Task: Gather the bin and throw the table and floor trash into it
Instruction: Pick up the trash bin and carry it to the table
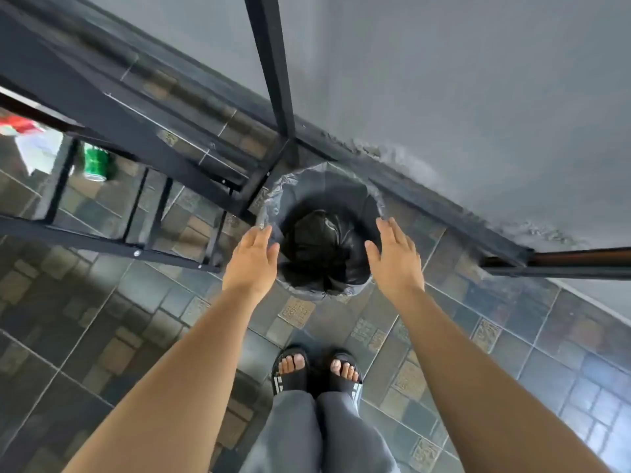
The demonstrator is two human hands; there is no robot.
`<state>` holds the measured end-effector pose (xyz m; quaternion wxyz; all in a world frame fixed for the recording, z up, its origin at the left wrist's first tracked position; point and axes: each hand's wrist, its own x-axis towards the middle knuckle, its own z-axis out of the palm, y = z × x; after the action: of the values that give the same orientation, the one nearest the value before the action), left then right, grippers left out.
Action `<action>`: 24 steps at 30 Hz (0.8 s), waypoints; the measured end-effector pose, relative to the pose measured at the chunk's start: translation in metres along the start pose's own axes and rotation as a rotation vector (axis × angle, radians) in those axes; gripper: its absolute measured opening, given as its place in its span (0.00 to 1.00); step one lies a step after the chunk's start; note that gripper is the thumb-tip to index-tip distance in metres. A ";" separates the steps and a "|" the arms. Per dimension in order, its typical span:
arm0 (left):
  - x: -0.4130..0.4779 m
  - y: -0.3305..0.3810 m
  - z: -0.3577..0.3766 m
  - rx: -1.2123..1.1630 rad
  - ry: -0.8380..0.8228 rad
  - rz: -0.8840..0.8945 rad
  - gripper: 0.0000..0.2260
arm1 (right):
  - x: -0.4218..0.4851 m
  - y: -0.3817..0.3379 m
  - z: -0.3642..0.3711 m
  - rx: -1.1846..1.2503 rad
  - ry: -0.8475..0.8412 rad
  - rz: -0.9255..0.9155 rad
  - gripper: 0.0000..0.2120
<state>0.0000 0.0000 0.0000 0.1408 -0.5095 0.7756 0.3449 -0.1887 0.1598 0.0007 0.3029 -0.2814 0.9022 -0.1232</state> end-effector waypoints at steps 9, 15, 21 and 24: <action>0.061 -0.051 0.064 -0.162 0.062 -0.128 0.22 | 0.052 0.038 0.074 0.081 0.087 0.106 0.23; 0.087 -0.047 0.080 -0.320 0.175 -0.066 0.21 | 0.068 0.045 0.092 0.216 0.114 0.076 0.21; 0.090 -0.037 0.087 -0.459 0.250 -0.166 0.22 | 0.071 0.042 0.098 0.392 0.169 0.138 0.20; 0.081 -0.032 0.083 -0.492 0.258 -0.175 0.22 | 0.062 0.040 0.090 0.423 0.177 0.174 0.20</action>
<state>-0.0184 -0.0074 -0.1190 -0.0577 -0.6330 0.6333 0.4415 -0.1912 0.1514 -0.1155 0.2844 -0.1209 0.9001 -0.3071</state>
